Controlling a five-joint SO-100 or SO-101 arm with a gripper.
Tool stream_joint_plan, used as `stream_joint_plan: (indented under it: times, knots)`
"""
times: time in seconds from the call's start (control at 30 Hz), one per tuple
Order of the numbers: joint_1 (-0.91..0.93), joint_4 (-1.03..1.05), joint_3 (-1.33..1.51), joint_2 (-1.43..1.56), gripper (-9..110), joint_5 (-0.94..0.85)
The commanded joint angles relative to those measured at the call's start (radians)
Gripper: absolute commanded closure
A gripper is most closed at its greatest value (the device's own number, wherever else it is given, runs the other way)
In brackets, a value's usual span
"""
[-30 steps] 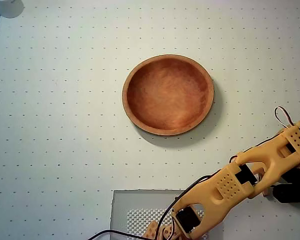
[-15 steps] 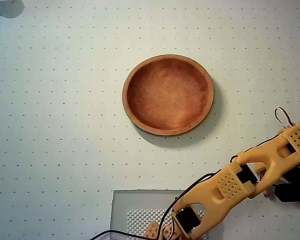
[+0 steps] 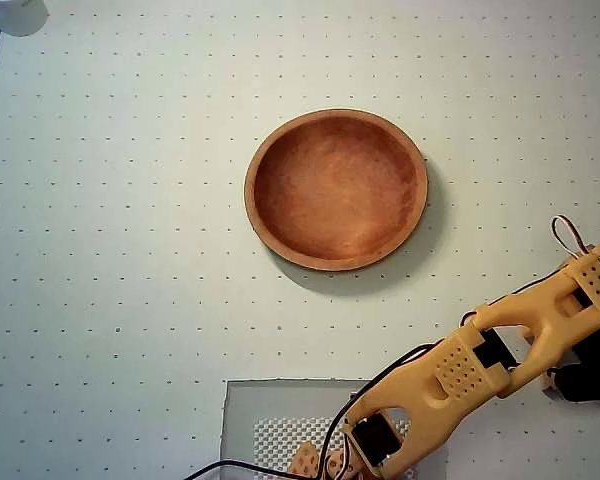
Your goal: Grasp a clothespin and put it in the bowl.
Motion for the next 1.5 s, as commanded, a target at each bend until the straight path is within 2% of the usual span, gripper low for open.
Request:
stream_joint_plan:
  times: [0.0,0.6,0.7,0.9,1.17,1.47]
  knots:
    - [0.017,-0.006,-0.044,0.031,85,-0.005]
    - [0.063,-0.003,-0.014,-0.002,86,-0.002]
    - [0.064,-0.003,-0.014,-0.002,89,-0.002]
    - [0.066,-0.003,-0.014,-0.002,104,0.000]
    - [0.064,-0.003,-0.015,0.008,105,0.000]
    - [0.017,0.008,-0.014,0.268,105,-0.002]
